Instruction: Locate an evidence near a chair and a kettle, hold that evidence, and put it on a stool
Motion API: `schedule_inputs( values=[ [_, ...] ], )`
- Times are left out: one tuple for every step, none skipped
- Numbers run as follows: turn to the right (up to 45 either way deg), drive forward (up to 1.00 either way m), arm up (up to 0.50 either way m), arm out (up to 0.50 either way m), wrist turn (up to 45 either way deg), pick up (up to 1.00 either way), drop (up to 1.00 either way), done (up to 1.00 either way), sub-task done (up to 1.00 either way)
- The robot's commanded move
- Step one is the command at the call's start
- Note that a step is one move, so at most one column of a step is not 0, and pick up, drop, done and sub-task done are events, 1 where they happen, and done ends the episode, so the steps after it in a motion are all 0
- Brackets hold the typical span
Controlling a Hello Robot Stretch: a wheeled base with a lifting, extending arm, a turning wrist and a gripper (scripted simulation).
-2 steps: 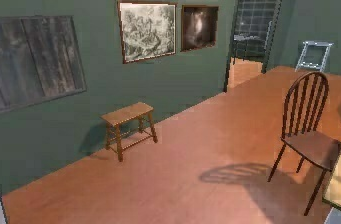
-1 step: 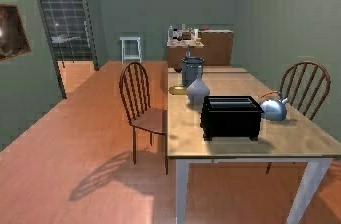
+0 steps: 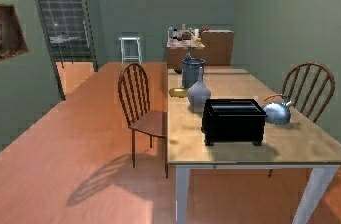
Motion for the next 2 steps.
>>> schedule_inputs(
  values=[
    [-45.0,0.00,0.00,0.00,0.0,0.00,0.00,0.00,0.00],
    [-3.0,0.00,0.00,0.00,0.0,0.00,0.00,0.00,0.00]
  ],
)
